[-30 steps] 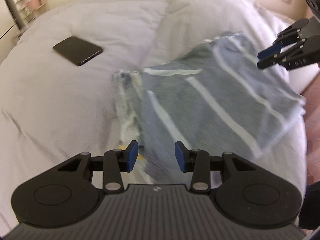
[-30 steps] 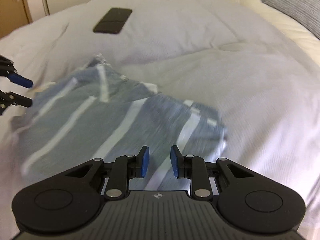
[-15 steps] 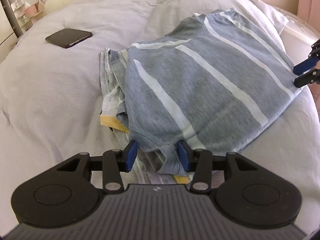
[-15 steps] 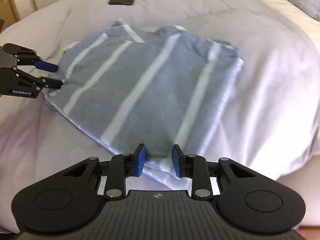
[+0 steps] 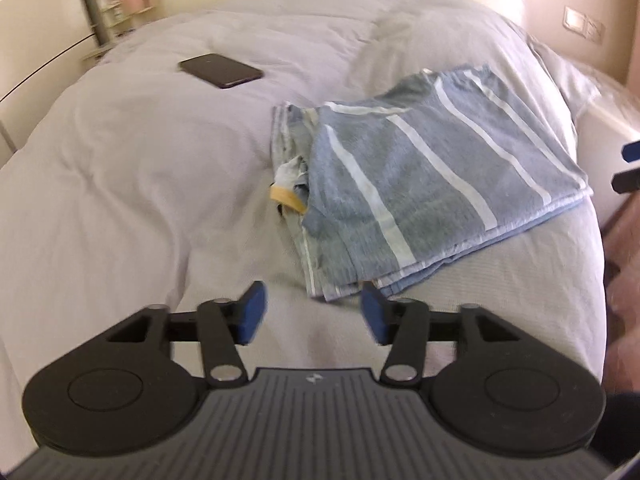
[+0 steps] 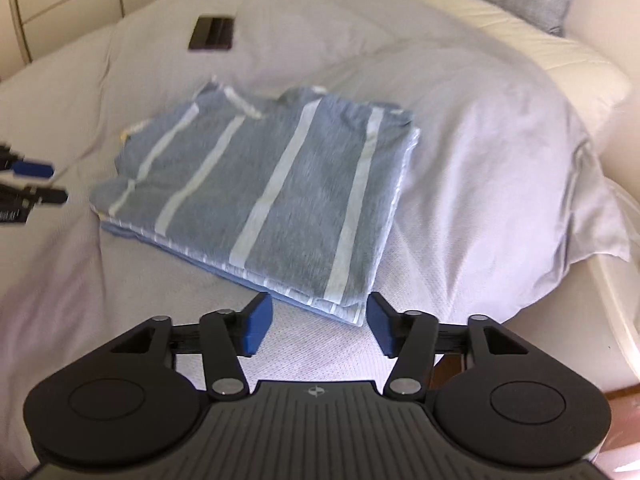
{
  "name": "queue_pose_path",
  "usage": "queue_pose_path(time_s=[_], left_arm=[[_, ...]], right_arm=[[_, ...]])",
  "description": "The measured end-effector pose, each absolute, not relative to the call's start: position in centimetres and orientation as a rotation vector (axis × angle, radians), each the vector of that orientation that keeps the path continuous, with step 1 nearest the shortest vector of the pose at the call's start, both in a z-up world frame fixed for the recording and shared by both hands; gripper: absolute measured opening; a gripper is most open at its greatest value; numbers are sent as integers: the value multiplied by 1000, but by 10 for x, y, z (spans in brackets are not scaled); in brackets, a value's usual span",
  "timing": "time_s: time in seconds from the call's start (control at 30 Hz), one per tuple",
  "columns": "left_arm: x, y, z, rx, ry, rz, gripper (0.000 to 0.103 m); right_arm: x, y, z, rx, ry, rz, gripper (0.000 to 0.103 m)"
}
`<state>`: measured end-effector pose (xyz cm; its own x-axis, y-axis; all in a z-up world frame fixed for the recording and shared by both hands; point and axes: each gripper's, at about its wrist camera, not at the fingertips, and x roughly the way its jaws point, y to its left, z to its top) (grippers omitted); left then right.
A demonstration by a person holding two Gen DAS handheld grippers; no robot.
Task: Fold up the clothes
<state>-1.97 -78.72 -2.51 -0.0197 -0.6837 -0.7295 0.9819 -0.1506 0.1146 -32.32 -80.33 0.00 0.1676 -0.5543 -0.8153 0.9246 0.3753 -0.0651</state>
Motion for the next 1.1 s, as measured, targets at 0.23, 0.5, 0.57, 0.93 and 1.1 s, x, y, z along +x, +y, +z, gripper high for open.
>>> queue_pose_path(time_s=[0.23,0.5,0.57,0.93,1.1], left_arm=[[-29,-761,-59,608,502,-1478,101],[-49,-737,-91,462,476,-1380,102],[-50,-734,-94,454,469,-1385,102],[-60,-728,-96,453,366,-1505,102],[-64,-717,-93,419,341,-1522,102]], right_arm=[[-322,-809,-10,428,778,-1120,86],[-330,-812,-54,331,599,-1041,99],[-332,-810,-61,340,540,-1032,99],[-336,-798,-95,362,359,-1042,101],[-328,-780,-87,368,359,-1087,101]])
